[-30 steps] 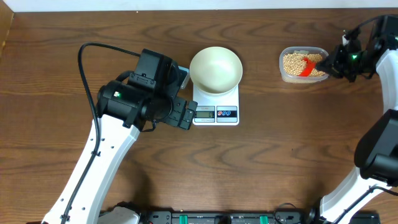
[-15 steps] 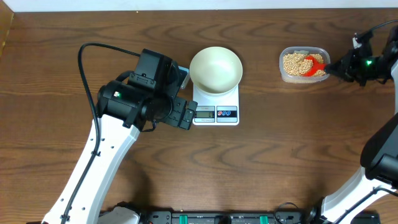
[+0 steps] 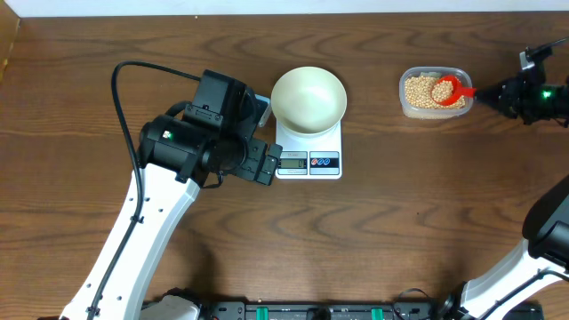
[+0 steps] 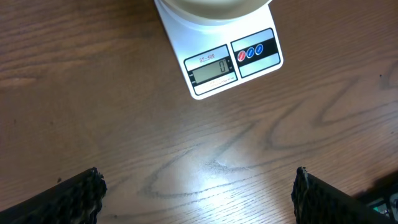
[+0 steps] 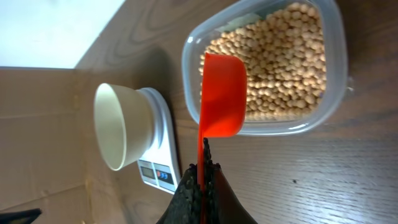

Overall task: Scoop item into bowl and weigh 50g on scale
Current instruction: 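Lift the filled scoop with the right gripper and carry it left over the bowl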

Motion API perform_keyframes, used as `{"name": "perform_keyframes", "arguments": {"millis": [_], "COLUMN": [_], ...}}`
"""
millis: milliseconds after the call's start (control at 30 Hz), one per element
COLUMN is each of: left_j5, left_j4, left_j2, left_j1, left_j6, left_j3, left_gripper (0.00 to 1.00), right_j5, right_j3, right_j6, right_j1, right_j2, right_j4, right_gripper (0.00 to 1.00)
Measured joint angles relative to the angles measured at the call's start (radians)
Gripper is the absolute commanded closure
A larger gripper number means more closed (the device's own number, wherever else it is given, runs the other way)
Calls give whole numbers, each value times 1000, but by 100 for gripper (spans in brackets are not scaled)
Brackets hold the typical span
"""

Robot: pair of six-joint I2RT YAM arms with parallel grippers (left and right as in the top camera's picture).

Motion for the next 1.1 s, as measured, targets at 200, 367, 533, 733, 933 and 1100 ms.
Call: {"name": "perform_keyframes", "arguments": {"millis": [200,367,533,733,933,1100], "left_j5": [0,0,0,0,0,0], "left_j4": [0,0,0,0,0,0], "left_j2": [0,0,0,0,0,0], "left_j1": [0,0,0,0,0,0], "left_j6": [0,0,0,0,0,0], "left_j3": [0,0,0,0,0,0], "left_gripper": [2,2,2,2,2,2], "right_j5": [-76,-164,-253,-333,-372,-383], "right_j3": [0,0,0,0,0,0], "right_j6": [-12,-23,-27,-21,40,121], "right_j1": [-7,-7,-2,41,126,204], "right_j2": [0,0,0,0,0,0], "right_j4": [0,6,27,70,167,267], "right_gripper": [99,99,99,99,99,99]}}
